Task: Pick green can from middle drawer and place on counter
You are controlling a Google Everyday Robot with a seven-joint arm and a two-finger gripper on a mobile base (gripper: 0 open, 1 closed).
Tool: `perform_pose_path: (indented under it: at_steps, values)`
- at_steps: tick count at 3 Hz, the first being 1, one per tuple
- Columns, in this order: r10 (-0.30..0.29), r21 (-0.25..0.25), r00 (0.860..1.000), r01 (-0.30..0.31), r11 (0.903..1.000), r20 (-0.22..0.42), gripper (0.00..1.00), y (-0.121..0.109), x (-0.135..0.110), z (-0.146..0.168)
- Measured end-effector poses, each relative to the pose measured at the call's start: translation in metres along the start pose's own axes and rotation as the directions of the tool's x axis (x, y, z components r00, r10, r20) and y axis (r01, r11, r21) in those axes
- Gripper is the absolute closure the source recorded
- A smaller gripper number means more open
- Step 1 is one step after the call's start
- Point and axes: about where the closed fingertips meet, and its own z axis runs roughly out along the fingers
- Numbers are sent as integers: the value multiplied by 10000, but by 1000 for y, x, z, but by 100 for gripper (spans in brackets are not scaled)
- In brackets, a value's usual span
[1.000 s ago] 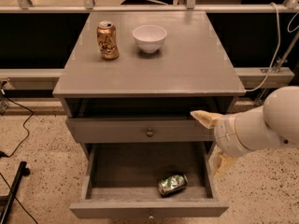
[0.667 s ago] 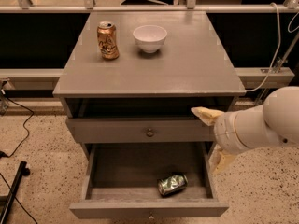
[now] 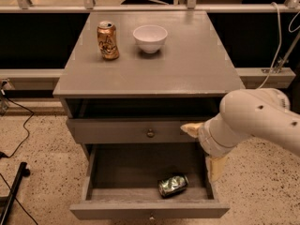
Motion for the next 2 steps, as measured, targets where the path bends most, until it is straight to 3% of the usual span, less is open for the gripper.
perform_pose_path:
  at_steps: [1, 2]
  values:
    - [-614, -1470, 9943, 481, 9880, -875, 0, 29, 51, 48]
    - [-1845, -2280, 9693, 1451, 9628, -1623, 0, 53, 86, 77]
